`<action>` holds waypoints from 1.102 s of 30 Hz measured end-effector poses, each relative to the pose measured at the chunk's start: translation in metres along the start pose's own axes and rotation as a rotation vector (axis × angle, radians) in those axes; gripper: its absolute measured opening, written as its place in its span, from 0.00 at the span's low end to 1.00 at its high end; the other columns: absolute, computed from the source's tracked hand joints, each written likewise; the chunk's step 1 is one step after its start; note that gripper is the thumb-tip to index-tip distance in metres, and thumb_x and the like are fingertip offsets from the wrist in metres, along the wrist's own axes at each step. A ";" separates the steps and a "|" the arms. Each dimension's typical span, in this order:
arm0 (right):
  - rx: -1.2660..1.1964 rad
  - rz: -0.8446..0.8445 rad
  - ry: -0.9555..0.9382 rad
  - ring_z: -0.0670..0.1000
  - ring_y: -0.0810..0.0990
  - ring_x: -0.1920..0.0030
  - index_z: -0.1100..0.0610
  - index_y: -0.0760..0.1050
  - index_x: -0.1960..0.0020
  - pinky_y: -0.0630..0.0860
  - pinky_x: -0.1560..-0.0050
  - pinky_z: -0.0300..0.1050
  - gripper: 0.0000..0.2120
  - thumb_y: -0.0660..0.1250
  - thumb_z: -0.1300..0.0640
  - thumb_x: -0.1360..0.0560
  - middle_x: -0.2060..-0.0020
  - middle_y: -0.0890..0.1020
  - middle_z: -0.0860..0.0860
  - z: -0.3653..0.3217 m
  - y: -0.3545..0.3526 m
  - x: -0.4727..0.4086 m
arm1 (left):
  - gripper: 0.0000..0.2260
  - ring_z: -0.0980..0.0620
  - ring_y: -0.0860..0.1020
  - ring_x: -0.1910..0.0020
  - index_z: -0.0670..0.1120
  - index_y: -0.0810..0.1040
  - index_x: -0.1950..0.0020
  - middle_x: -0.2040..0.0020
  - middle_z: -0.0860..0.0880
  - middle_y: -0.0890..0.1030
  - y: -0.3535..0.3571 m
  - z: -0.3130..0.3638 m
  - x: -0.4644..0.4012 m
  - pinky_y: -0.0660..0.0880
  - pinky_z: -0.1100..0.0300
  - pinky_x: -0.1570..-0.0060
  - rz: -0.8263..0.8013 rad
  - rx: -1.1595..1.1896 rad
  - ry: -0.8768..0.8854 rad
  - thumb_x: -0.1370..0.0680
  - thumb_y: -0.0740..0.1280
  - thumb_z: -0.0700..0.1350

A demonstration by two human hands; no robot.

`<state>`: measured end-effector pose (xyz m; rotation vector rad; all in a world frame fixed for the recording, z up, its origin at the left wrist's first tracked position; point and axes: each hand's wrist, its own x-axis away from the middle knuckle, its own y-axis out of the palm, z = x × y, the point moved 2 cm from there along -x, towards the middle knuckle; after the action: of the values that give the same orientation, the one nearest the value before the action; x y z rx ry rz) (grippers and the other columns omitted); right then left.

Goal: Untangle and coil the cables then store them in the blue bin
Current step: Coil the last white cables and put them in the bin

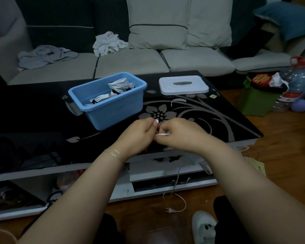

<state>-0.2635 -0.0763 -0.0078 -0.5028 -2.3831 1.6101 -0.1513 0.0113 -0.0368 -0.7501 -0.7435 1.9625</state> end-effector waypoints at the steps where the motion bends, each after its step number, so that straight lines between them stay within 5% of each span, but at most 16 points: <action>1: -0.039 0.017 0.019 0.47 0.76 0.66 0.54 0.75 0.64 0.67 0.68 0.42 0.13 0.64 0.45 0.28 0.69 0.78 0.48 0.003 -0.005 0.000 | 0.16 0.56 0.73 0.69 0.48 0.71 0.65 0.70 0.53 0.75 0.001 0.003 0.000 0.67 0.57 0.63 -0.027 0.072 -0.004 0.17 0.56 0.46; 6: -0.104 0.081 0.058 0.44 0.75 0.70 0.54 0.76 0.63 0.66 0.69 0.39 0.12 0.68 0.45 0.32 0.72 0.77 0.46 0.019 -0.016 0.001 | 0.27 0.58 0.66 0.75 0.41 0.82 0.59 0.74 0.54 0.71 0.002 0.013 0.003 0.64 0.64 0.71 -0.205 0.304 -0.072 0.18 0.54 0.59; 10: -0.387 -0.003 -0.014 0.45 0.69 0.72 0.54 0.71 0.70 0.66 0.68 0.42 0.15 0.71 0.48 0.31 0.71 0.77 0.50 0.025 -0.016 -0.001 | 0.25 0.57 0.60 0.76 0.42 0.81 0.59 0.75 0.53 0.65 0.001 0.018 0.005 0.58 0.66 0.75 -0.304 0.543 -0.093 0.23 0.54 0.60; 15: -0.753 -0.090 -0.024 0.44 0.64 0.78 0.58 0.70 0.63 0.61 0.76 0.38 0.13 0.66 0.52 0.23 0.79 0.68 0.45 0.028 -0.024 0.000 | 0.18 0.58 0.56 0.77 0.40 0.76 0.56 0.76 0.54 0.61 -0.002 0.013 0.005 0.51 0.65 0.76 -0.367 0.854 -0.068 0.20 0.56 0.53; 20: -0.795 -0.031 0.068 0.47 0.63 0.78 0.54 0.67 0.62 0.61 0.75 0.39 0.14 0.60 0.48 0.20 0.79 0.68 0.48 0.034 -0.011 -0.008 | 0.16 0.61 0.57 0.83 0.41 0.79 0.56 0.75 0.52 0.70 -0.012 0.012 0.004 0.52 0.68 0.81 -0.161 1.365 -0.167 0.22 0.56 0.49; 23: -0.766 -0.033 0.083 0.46 0.65 0.80 0.53 0.68 0.55 0.64 0.78 0.37 0.09 0.56 0.52 0.18 0.79 0.70 0.47 0.019 0.010 -0.014 | 0.16 0.61 0.61 0.84 0.41 0.78 0.52 0.60 0.49 0.84 -0.014 0.009 0.003 0.56 0.72 0.82 -0.037 1.560 -0.244 0.18 0.52 0.45; 28: -0.419 -0.040 0.026 0.48 0.77 0.72 0.51 0.64 0.45 0.76 0.63 0.48 0.06 0.52 0.50 0.18 0.71 0.78 0.49 -0.007 0.038 -0.014 | 0.14 0.60 0.64 0.79 0.36 0.70 0.37 0.44 0.44 0.83 -0.011 0.007 0.002 0.60 0.72 0.79 0.073 1.638 -0.299 0.17 0.51 0.41; 33: -0.258 -0.034 -0.071 0.51 0.78 0.64 0.53 0.68 0.46 0.76 0.60 0.47 0.07 0.57 0.51 0.20 0.66 0.78 0.48 -0.015 0.033 -0.007 | 0.12 0.59 0.70 0.74 0.35 0.70 0.38 0.45 0.42 0.83 -0.014 0.003 0.000 0.66 0.70 0.76 0.202 1.465 -0.247 0.16 0.52 0.39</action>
<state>-0.2468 -0.0552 -0.0326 -0.4533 -2.6535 1.3345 -0.1462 0.0169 -0.0247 0.3348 0.7162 2.1386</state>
